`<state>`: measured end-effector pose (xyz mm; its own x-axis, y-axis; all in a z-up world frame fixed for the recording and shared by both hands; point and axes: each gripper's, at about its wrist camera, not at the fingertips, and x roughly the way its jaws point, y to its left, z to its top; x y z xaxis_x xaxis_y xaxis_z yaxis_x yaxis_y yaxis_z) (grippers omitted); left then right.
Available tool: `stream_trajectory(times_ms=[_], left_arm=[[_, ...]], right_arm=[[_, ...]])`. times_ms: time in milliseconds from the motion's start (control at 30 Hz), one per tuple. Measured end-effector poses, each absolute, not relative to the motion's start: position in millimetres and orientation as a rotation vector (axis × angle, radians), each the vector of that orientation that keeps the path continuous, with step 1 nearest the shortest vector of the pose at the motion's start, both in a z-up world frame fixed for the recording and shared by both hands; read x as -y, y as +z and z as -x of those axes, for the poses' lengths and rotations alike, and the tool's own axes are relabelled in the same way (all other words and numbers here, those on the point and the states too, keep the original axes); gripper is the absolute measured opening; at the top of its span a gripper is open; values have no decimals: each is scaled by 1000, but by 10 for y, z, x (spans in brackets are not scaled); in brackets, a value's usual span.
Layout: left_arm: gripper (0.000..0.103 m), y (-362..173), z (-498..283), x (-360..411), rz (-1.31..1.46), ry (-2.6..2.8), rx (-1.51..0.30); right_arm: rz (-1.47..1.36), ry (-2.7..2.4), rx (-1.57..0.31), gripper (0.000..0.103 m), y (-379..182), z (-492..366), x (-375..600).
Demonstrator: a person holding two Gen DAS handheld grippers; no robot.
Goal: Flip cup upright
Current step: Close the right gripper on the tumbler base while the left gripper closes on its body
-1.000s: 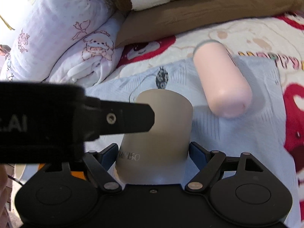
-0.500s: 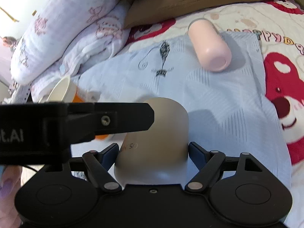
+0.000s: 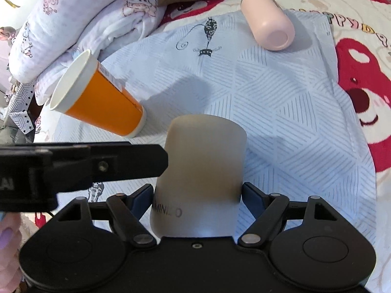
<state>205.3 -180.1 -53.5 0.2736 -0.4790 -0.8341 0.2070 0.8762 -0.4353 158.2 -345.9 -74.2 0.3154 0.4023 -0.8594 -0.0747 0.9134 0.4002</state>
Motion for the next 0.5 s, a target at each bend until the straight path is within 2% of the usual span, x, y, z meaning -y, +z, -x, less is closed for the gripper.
stream_trajectory(times_ms=[267,500], left_arm=[[54,-798,-2070,1763,318,-510,-1239],[60,-930,-2112,1791,371,-555,-1259]], right_arm=[[-271,361,-1232,85,-742,-1634,3438],[-222,424,-1287,86,-761,-1728,3414]])
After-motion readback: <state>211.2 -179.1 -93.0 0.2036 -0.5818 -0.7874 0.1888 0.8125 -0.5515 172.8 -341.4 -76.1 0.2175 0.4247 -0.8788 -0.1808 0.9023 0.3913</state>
